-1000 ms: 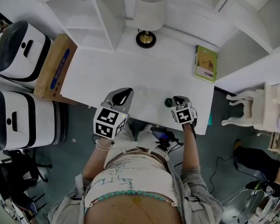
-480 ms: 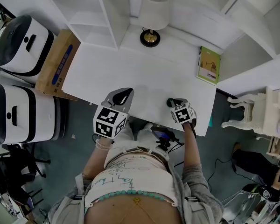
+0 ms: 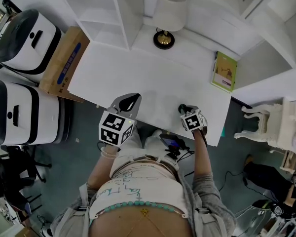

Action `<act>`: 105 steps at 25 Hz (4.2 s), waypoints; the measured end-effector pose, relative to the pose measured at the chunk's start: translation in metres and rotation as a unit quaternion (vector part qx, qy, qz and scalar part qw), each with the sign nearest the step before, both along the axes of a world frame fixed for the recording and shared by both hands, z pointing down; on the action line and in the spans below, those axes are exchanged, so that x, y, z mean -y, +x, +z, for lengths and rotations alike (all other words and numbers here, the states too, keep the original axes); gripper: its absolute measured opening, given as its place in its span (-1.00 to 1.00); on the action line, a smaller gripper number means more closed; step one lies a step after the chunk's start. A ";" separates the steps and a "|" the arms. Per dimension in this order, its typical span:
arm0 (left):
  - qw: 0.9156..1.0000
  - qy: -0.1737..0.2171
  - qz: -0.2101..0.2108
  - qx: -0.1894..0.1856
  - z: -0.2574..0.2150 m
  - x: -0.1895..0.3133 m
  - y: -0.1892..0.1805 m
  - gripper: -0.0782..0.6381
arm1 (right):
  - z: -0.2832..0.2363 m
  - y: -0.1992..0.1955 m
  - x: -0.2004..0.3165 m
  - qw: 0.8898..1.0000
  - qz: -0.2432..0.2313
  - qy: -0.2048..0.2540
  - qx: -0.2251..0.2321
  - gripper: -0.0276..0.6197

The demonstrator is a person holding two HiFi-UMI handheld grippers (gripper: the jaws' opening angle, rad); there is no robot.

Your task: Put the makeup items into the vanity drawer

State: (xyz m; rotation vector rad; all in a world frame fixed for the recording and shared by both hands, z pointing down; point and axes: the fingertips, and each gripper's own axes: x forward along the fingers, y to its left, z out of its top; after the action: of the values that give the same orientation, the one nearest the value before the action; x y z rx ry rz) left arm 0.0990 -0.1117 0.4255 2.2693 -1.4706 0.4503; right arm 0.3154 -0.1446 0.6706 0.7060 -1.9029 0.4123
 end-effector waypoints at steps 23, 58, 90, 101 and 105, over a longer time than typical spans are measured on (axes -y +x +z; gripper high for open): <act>1.000 -0.007 -0.015 -0.004 0.008 -0.016 -0.003 -0.78 | 0.008 0.000 0.002 0.999 0.025 -0.020 0.021 -0.83; 0.999 -0.003 -0.029 -0.023 0.015 -0.027 0.014 -0.78 | -0.092 -0.012 -0.015 0.998 -0.050 0.018 0.044 -0.83; 1.000 -0.018 -0.006 -0.009 0.030 -0.036 0.050 -0.78 | -0.199 -0.039 -0.050 0.982 -0.167 0.055 0.067 -0.82; 1.000 -0.017 -0.013 -0.013 0.034 -0.036 0.050 -0.78 | -0.219 -0.050 -0.055 0.973 -0.200 0.079 0.078 -0.83; 1.000 -0.014 -0.010 -0.015 0.033 -0.035 0.048 -0.78 | -0.221 -0.057 -0.056 0.971 -0.210 0.084 0.076 -0.82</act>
State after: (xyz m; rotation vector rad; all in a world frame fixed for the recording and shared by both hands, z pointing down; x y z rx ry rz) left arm 0.1475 -0.0762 0.4584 2.2279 -1.4622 0.4261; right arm 0.2584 -0.0882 0.4497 0.3694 -2.1842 0.0370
